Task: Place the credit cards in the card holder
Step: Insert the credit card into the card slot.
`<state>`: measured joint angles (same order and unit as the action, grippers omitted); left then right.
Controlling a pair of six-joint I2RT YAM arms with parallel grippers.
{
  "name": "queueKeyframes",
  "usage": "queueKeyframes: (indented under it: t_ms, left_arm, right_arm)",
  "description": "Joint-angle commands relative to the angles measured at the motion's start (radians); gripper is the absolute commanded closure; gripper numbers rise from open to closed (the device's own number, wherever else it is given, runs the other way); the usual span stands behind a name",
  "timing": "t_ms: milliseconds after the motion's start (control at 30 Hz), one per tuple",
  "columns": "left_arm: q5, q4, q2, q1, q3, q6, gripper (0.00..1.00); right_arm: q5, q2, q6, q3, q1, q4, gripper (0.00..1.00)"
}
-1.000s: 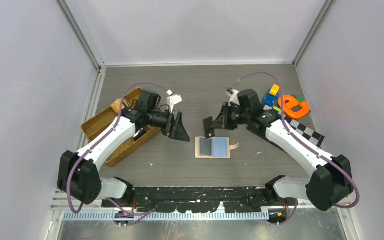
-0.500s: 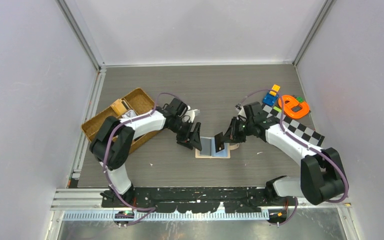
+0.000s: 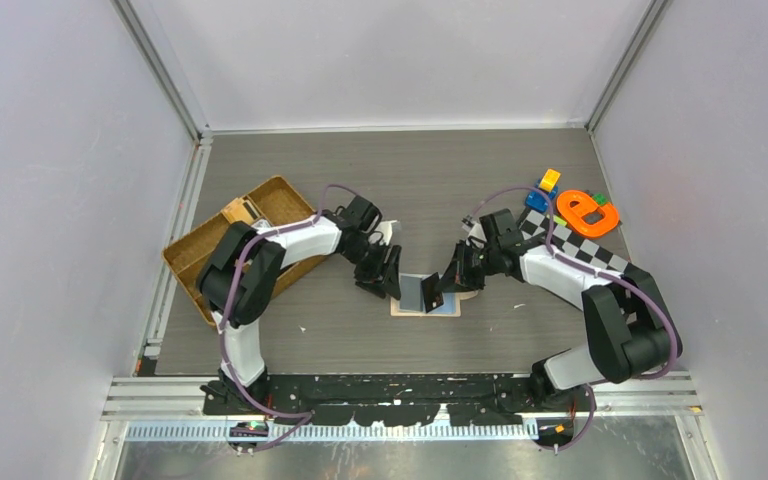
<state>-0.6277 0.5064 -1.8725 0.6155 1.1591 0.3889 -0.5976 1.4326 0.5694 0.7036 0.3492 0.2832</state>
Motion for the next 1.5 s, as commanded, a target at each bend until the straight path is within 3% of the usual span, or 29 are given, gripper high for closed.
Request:
queueKeyframes:
  t_ms: [0,300,733,1467]
  left_arm:
    - [0.016,0.04,-0.021,0.007,0.038,-0.012,0.5]
    - [0.037,0.062,-0.045,0.013,0.054,-0.024,0.53]
    - [0.049,0.079,-0.092,0.018,0.069,-0.031,0.64]
    - [0.085,0.118,-0.128,0.038,0.088,-0.048,0.71]
  right_arm:
    - [-0.023,0.014,-0.017,-0.003,-0.003,-0.041,0.99]
    - [-0.034,0.051,-0.018,-0.005,-0.002,-0.049,0.99]
    - [-0.036,0.088,-0.003,-0.016,0.006,-0.108,1.0]
    - [0.045,0.129,0.001,-0.032,0.024,-0.15,0.96]
